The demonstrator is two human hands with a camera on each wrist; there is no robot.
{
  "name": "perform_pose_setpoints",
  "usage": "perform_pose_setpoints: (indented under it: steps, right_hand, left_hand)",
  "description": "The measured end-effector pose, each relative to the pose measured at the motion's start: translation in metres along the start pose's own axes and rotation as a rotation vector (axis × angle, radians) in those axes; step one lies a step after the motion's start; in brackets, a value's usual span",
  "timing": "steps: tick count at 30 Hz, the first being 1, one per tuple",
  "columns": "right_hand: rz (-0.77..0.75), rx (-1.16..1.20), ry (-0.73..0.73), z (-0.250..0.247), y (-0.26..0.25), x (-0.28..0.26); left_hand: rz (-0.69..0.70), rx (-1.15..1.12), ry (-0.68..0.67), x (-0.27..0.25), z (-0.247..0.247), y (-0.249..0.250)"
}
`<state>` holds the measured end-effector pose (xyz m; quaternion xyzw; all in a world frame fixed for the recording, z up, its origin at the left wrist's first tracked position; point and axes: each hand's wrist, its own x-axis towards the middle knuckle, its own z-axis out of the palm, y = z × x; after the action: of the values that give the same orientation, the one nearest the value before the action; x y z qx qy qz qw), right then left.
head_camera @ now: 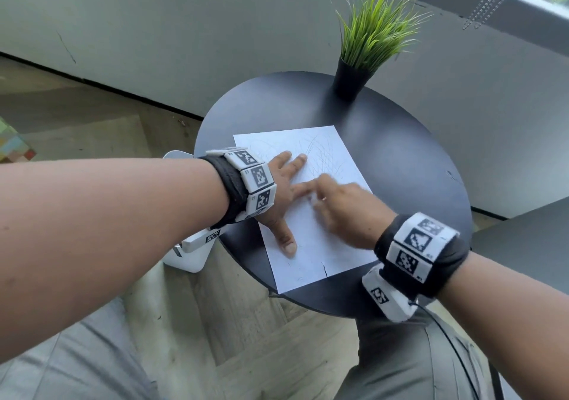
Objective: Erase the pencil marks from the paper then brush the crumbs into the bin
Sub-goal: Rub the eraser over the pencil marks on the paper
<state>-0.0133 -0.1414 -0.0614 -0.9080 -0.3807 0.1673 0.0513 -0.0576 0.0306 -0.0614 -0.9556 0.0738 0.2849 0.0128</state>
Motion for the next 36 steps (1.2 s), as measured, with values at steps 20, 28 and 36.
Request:
perform_pose_setpoints:
  steps: [20, 28, 36]
  right_hand:
    - [-0.033, 0.065, -0.018, 0.001, 0.011, -0.007]
    - [0.048, 0.121, 0.022, -0.005, 0.023, -0.010]
    - [0.109, 0.264, -0.038, -0.012, 0.039, -0.008]
  left_hand:
    - [0.007, -0.018, 0.020, 0.006, 0.006, -0.004]
    - [0.026, -0.036, 0.039, 0.011, 0.012, -0.008]
    - [0.044, -0.020, 0.053, 0.005, 0.010, -0.008]
